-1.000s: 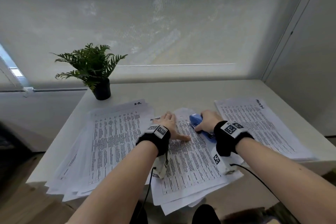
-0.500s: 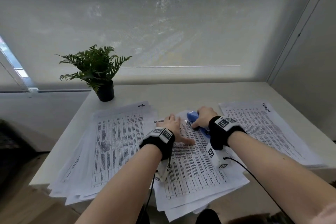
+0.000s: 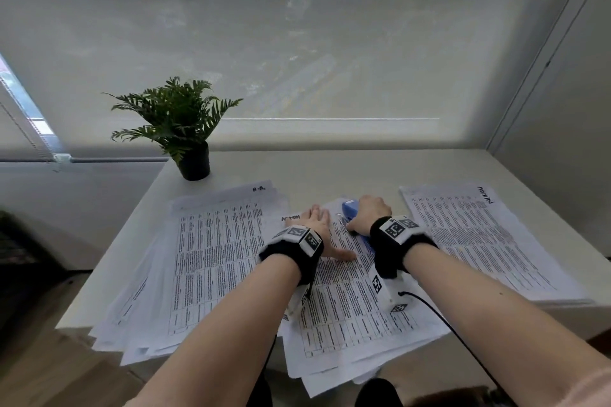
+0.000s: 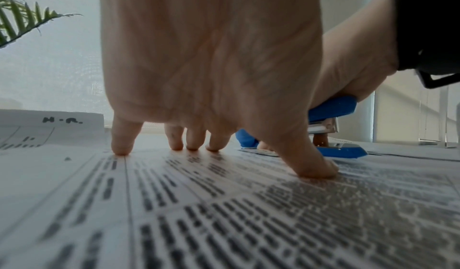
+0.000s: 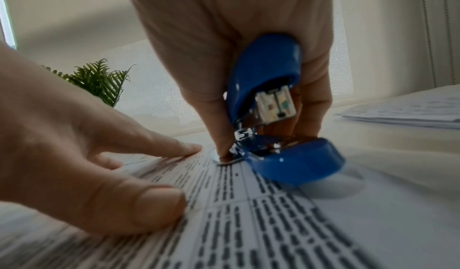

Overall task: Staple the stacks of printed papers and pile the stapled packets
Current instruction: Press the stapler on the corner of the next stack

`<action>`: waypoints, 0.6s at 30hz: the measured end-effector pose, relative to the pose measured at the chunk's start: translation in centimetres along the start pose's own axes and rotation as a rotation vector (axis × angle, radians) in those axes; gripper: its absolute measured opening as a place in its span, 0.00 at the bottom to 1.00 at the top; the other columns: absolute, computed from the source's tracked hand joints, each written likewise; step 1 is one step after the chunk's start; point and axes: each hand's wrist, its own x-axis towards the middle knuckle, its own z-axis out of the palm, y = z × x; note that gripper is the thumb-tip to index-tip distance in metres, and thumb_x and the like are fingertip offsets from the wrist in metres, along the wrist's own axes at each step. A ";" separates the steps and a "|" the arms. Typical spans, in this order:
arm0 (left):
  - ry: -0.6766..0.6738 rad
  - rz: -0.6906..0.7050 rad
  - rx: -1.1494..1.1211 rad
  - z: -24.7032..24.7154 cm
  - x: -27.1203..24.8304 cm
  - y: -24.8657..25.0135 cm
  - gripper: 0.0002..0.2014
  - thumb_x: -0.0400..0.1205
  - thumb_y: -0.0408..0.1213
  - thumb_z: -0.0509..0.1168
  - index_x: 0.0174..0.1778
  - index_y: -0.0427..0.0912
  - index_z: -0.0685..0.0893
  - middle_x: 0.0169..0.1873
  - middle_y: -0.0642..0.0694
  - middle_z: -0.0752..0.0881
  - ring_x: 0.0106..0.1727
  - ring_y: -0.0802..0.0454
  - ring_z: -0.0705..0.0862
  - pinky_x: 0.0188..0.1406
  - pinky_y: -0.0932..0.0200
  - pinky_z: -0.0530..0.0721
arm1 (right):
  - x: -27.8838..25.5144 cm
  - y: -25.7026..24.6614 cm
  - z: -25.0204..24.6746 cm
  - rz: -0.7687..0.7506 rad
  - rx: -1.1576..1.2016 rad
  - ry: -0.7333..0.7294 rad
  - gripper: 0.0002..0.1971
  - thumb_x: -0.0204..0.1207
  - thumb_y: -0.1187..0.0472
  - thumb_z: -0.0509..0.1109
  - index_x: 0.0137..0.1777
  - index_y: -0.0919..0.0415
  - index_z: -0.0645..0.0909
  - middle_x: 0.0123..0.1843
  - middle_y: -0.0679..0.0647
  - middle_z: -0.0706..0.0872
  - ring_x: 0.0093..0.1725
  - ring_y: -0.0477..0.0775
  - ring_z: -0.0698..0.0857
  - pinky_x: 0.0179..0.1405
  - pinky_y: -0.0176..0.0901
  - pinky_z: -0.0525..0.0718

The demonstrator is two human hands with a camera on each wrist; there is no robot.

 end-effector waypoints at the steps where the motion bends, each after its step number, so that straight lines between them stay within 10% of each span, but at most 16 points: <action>1: -0.005 -0.004 -0.001 0.1 0.1 0.0 0.61 0.65 0.78 0.58 0.83 0.44 0.37 0.84 0.44 0.37 0.85 0.45 0.43 0.81 0.33 0.52 | 0.0 0.0 0.2 -0.003 -0.003 0.004 0.22 0.73 0.59 0.74 0.65 0.64 0.76 0.64 0.62 0.83 0.62 0.62 0.84 0.58 0.47 0.82; 18: -0.002 -0.008 -0.018 0.3 0.3 0.0 0.61 0.66 0.77 0.59 0.83 0.45 0.37 0.84 0.45 0.37 0.85 0.45 0.42 0.79 0.29 0.52 | 1.2 -0.4 1.5 0.019 -0.006 0.054 0.23 0.73 0.57 0.73 0.66 0.65 0.76 0.64 0.63 0.82 0.63 0.64 0.83 0.60 0.49 0.81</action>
